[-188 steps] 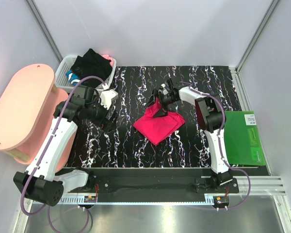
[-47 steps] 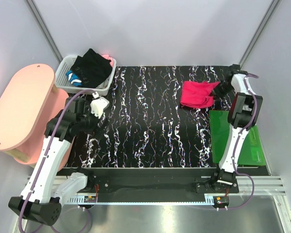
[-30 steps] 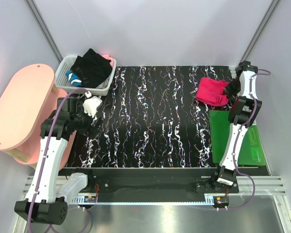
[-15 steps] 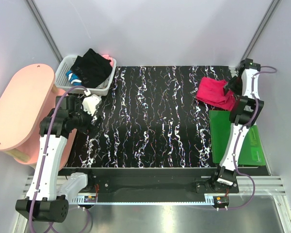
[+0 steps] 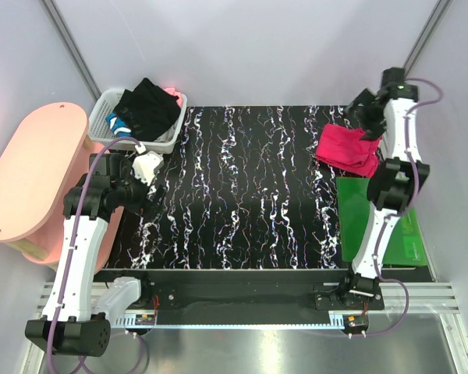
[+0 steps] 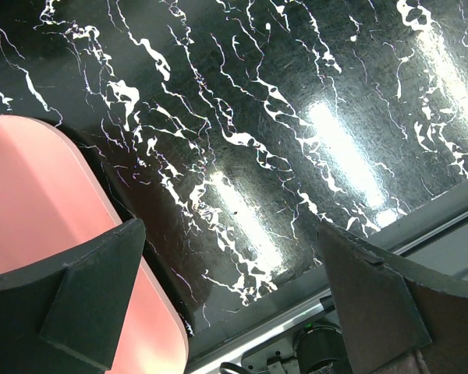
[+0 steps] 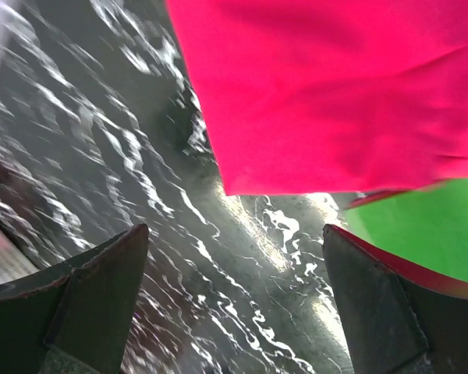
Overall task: Fold and stack the t-shirts
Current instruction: Put the neatly folded tshirt into the corner of the board with the right arm
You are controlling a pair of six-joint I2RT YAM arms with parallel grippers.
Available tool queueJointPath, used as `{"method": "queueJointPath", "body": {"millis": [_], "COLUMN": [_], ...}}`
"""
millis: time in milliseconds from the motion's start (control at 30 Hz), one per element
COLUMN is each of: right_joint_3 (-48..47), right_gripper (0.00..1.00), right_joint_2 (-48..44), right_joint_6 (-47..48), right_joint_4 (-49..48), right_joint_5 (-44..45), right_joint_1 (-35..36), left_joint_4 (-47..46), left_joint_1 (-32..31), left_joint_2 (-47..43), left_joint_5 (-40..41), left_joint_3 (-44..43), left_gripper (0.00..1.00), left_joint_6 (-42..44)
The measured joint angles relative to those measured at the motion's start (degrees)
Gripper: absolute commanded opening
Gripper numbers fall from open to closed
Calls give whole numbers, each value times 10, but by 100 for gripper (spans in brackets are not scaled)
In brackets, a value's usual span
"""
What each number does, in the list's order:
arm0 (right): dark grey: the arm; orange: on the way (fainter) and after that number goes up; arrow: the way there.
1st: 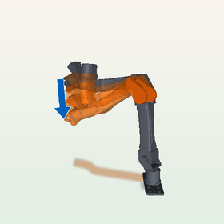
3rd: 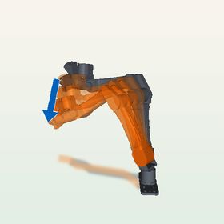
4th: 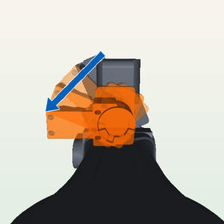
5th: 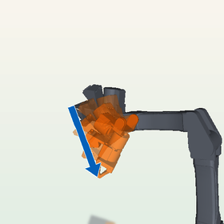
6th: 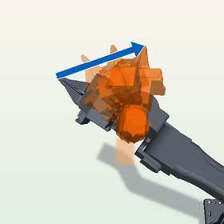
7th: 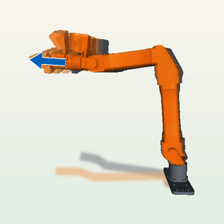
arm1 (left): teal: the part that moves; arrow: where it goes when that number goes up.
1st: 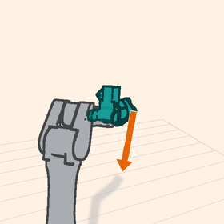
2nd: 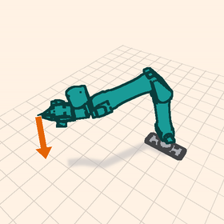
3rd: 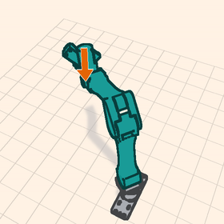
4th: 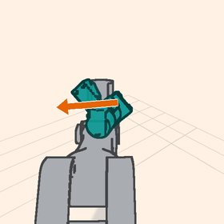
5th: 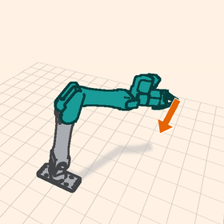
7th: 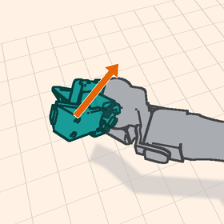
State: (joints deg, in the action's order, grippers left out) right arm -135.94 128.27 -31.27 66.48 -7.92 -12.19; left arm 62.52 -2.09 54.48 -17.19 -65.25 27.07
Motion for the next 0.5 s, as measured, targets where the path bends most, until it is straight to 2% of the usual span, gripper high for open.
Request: {"method": "queueJointPath", "body": {"millis": [200, 500], "right_joint_3": [50, 125], "right_gripper": [100, 100], "right_joint_2": [88, 79], "right_joint_6": [0, 9], "right_joint_4": [3, -3], "right_joint_5": [-21, 9], "right_joint_1": [21, -17], "left_joint_4": [0, -1], "left_joint_1": [2, 3], "left_joint_2": [-3, -8], "left_joint_5": [5, 7], "left_joint_3": [0, 4], "left_gripper": [99, 99], "left_joint_6": [0, 0]}}
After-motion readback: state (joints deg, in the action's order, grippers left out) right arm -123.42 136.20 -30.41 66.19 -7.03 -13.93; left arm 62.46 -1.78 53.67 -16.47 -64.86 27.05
